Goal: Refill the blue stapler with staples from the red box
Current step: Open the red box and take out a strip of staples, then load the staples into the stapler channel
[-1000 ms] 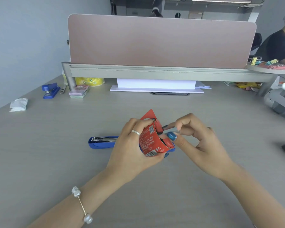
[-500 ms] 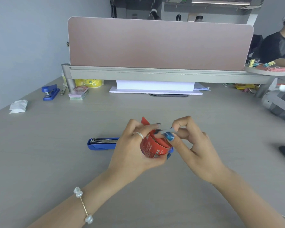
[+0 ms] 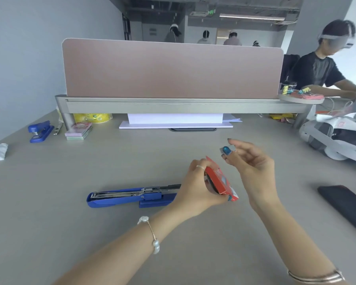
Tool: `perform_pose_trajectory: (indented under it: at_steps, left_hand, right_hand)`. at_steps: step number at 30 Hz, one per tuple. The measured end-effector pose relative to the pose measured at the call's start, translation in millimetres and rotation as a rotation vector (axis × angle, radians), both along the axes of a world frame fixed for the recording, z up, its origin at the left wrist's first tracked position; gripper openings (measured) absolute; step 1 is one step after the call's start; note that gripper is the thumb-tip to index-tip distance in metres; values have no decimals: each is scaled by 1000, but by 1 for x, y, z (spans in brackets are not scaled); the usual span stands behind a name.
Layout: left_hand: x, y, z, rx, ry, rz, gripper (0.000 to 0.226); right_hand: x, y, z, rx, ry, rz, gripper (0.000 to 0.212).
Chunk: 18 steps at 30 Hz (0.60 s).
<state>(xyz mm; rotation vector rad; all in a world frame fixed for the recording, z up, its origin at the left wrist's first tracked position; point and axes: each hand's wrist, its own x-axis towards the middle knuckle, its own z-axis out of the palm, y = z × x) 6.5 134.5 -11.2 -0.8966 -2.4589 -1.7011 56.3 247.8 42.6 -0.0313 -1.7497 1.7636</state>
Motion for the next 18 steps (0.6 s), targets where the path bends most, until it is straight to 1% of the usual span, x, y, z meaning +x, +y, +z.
perform_pose_trajectory:
  at_steps: [4,7,11,15,18]
  left_hand:
    - [-2,7,-4,-29,-55,-29,69]
    - [-2,7,-2,-108,-81,-67,74]
    - [1,4,-4,-198,-38,-116,84]
    - [3,2,-7,-284,-30,-131,91]
    - [11,-3,6,-308,10,-132,91]
  right_hand:
    - [-3,3,-3,-25,-17,4,16]
    - [-6,5,-6,-19,-34,-8,9]
    - [-9,6,-9,30,-78,-32,13]
    - [-11,7,-11,78,-84,-55,12]
    - [-11,8,-10,73,-78,-66,11]
